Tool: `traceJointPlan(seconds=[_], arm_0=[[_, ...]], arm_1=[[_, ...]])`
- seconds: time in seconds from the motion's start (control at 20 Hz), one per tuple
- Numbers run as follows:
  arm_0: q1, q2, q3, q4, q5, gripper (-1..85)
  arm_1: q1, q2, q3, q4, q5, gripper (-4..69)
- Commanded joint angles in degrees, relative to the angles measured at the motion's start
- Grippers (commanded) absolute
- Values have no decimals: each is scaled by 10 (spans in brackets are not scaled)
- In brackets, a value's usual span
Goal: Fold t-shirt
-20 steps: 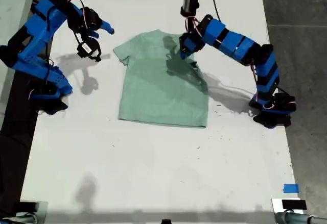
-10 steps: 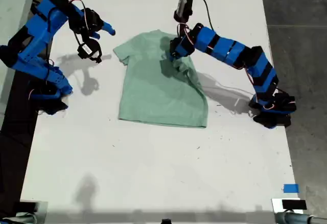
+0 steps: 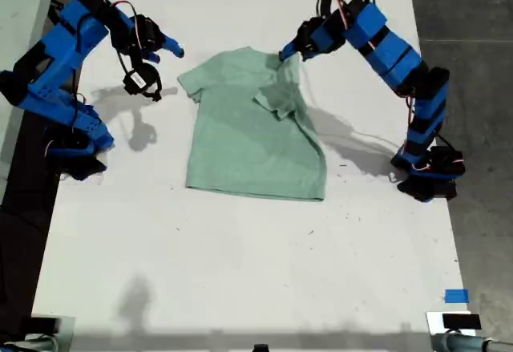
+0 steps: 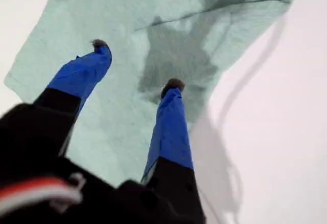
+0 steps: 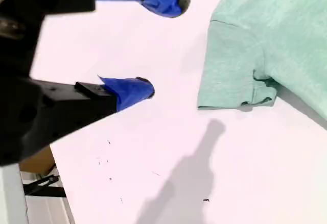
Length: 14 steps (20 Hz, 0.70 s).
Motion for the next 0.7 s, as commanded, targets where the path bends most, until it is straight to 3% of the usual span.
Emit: traceJointPlan(seconds=[0.0,0.15,0.45,0.65], arm_0=[[11,-14,-4,-21,-11,274],[-8,-76,2,-50,-15,273],[-60,-229,34,-170,-2,283],[-62,-324,-35,-170,-3,283]], arm_1=[[19,97,5,30,-17,225],[13,132,55,30,-15,207],[-14,173,113,25,-10,172],[-22,217,157,22,-4,152]])
